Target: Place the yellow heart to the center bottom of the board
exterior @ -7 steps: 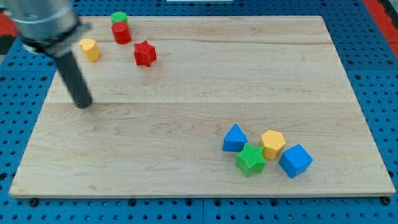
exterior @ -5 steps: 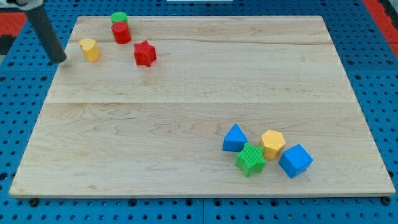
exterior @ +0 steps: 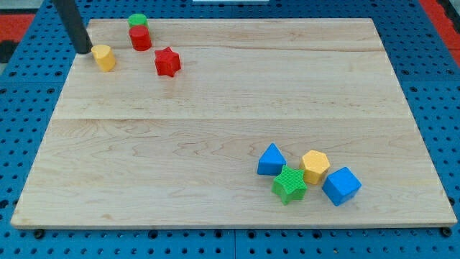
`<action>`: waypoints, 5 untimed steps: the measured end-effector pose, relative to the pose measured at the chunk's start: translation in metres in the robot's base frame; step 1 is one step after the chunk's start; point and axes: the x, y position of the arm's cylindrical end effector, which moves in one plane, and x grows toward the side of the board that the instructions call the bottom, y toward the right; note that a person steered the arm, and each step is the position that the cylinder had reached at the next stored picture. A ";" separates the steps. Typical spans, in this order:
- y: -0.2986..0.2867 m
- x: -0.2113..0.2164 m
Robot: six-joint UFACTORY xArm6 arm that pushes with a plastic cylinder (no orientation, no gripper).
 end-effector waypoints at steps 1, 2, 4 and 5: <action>0.001 -0.003; 0.066 0.045; 0.088 0.162; 0.096 0.175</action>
